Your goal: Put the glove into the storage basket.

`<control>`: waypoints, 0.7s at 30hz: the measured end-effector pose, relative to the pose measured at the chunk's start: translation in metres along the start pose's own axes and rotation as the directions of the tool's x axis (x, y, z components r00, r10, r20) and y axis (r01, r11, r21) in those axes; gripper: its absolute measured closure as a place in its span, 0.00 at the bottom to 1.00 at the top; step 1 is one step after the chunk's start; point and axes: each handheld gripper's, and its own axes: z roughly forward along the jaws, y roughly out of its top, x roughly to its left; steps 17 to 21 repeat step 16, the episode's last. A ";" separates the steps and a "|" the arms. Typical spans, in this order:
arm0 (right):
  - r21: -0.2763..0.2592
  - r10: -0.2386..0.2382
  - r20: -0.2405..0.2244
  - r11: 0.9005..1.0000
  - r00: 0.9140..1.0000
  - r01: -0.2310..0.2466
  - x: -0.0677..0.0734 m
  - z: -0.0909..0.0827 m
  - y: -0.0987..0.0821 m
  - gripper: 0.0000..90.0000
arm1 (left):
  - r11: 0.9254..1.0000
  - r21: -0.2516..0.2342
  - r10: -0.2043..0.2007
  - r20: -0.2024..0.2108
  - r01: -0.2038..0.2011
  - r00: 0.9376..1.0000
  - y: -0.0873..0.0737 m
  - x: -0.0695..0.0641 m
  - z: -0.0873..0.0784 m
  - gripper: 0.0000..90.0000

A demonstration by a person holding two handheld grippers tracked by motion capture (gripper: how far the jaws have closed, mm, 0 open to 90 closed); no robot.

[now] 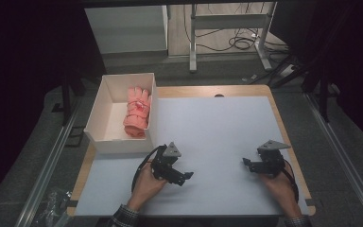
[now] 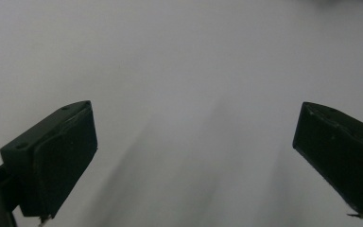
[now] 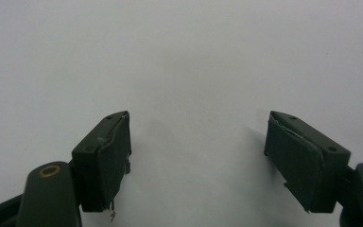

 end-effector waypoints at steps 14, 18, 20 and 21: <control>-0.001 0.000 -0.001 1.000 1.000 0.000 0.000 0.000 0.000 0.26 | 0.997 0.066 0.032 -0.067 -0.027 0.997 -0.024 0.002 0.015 0.00; 0.001 -0.001 0.001 1.000 1.000 0.001 0.000 0.000 0.000 0.26 | 0.997 0.067 0.029 -0.066 -0.025 0.997 -0.024 0.002 0.015 0.00; 0.001 -0.001 0.001 1.000 1.000 0.001 0.000 0.000 0.000 0.26 | 0.997 0.067 0.029 -0.066 -0.025 0.997 -0.024 0.002 0.015 0.00; 0.001 -0.001 0.001 1.000 1.000 0.001 0.000 0.000 0.000 0.26 | 0.997 0.067 0.029 -0.066 -0.025 0.997 -0.024 0.002 0.015 0.00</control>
